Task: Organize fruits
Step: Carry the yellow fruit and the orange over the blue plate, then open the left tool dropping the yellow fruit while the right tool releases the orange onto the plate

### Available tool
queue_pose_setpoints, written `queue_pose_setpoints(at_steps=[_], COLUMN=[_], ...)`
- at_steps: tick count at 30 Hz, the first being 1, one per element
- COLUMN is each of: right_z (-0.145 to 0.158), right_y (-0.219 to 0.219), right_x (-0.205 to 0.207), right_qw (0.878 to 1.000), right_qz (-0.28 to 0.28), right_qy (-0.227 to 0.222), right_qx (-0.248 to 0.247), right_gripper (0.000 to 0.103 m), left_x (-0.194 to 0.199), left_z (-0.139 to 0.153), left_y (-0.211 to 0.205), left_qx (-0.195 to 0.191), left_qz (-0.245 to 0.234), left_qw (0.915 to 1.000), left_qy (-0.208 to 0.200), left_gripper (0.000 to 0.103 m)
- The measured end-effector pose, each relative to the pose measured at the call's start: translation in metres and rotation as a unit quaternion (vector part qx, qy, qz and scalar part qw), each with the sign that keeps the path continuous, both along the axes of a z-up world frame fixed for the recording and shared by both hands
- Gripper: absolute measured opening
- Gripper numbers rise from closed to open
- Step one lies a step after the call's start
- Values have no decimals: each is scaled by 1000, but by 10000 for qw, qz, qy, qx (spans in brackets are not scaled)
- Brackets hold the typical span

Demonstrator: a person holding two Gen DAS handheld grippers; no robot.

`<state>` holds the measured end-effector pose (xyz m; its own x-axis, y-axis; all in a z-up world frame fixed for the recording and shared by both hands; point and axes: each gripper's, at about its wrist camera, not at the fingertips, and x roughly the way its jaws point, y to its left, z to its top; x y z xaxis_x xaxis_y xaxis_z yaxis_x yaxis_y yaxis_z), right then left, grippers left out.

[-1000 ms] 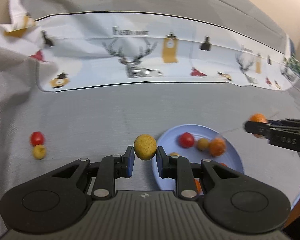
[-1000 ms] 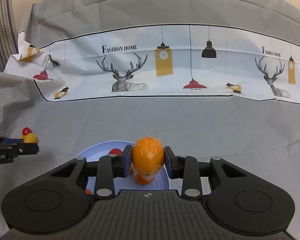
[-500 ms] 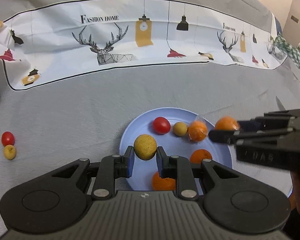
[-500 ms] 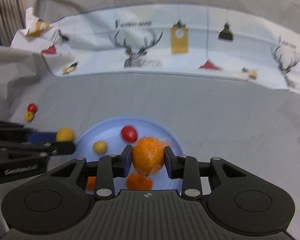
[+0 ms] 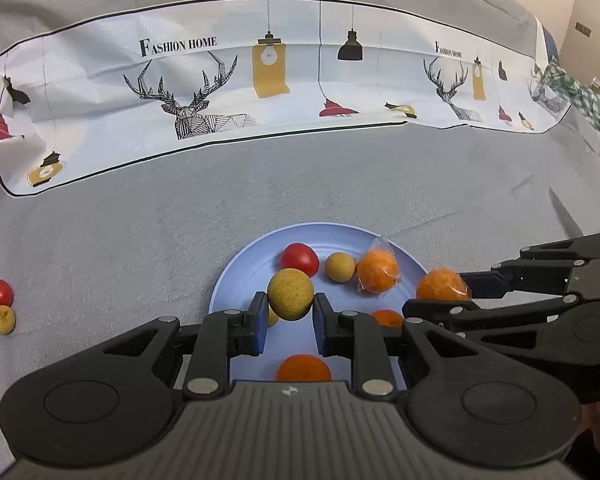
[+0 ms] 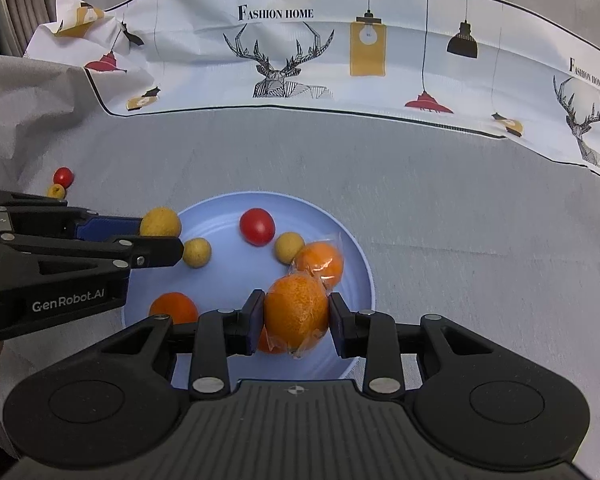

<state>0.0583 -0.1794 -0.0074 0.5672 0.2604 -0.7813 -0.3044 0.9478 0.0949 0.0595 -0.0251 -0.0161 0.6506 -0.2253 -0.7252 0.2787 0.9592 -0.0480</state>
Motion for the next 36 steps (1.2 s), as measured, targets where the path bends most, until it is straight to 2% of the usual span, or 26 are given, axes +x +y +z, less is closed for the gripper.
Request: queue_pose_setpoints(at_steps=[12, 36], right_z=[-6, -8], right_y=[7, 11], right_x=[0, 1], right_qw=[9995, 9993], right_qz=[187, 253], right_qy=[218, 223], right_qx=[-96, -166], right_gripper=[35, 35], left_x=[1, 0], left_z=[-3, -3], left_y=[-2, -2], left_qx=[45, -2], left_qz=[-21, -57], left_qw=[10000, 10000], left_qy=[40, 26], left_gripper=[26, 26])
